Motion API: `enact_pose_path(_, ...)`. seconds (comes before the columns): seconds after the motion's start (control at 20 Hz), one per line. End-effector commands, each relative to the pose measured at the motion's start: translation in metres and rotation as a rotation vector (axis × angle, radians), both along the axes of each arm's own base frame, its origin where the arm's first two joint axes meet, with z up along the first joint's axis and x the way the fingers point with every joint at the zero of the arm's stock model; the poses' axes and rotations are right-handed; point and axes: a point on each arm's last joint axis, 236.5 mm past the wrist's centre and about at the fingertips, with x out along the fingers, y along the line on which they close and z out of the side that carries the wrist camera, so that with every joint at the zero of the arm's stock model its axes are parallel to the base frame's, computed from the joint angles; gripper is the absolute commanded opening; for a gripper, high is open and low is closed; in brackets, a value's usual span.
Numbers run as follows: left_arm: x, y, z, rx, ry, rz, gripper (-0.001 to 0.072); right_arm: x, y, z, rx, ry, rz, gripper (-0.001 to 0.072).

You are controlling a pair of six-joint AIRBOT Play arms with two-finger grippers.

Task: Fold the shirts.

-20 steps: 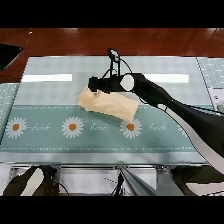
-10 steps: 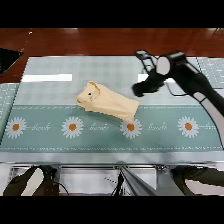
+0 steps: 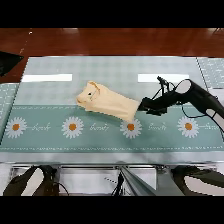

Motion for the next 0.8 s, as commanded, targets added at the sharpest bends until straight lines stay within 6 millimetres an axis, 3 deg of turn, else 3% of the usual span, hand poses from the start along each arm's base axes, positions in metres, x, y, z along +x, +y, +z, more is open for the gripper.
enact_pose_path(0.0, 0.000, 0.003, -0.003, 0.015, 0.009, 0.006, 0.0020, 0.013, 0.027, -0.008, 0.145, -0.055, -0.157, 0.0591)
enact_pose_path(0.25, 0.000, 0.003, -0.003, 0.015, 0.009, 0.006, 0.0020, 0.029, 0.067, -0.014, 0.168, -0.126, -0.251, 0.0583)
enact_pose_path(0.3, 0.000, 0.003, -0.004, 0.015, 0.009, 0.006, 0.0020, 0.029, 0.077, -0.016, 0.191, -0.109, -0.278, 0.0525)
enact_pose_path(0.35, 0.001, 0.003, -0.005, 0.016, 0.013, 0.006, 0.0020, 0.027, 0.084, -0.018, 0.207, -0.092, -0.292, 0.0404)
enact_pose_path(0.45, 0.003, 0.006, -0.011, 0.022, 0.030, 0.009, 0.0020, 0.028, 0.084, -0.016, 0.213, -0.097, -0.285, 0.0033)
enact_pose_path(0.55, 0.007, 0.008, -0.017, 0.014, 0.048, 0.009, 0.0020, 0.034, 0.073, 0.007, 0.231, -0.161, -0.247, 0.0038)
enact_pose_path(0.6, 0.010, 0.008, -0.022, 0.008, 0.062, 0.005, 0.0020, 0.041, 0.061, 0.028, 0.242, -0.229, -0.219, 0.0037)
enact_pose_path(0.65, 0.013, 0.006, -0.028, 0.002, 0.077, -0.004, 0.0020, 0.047, 0.044, 0.051, 0.248, -0.287, -0.217, 0.0037)
enact_pose_path(0.75, 0.020, -0.001, -0.041, -0.012, 0.114, -0.031, 0.0020, 0.052, -0.007, 0.099, 0.250, -0.361, -0.298, 0.0037)
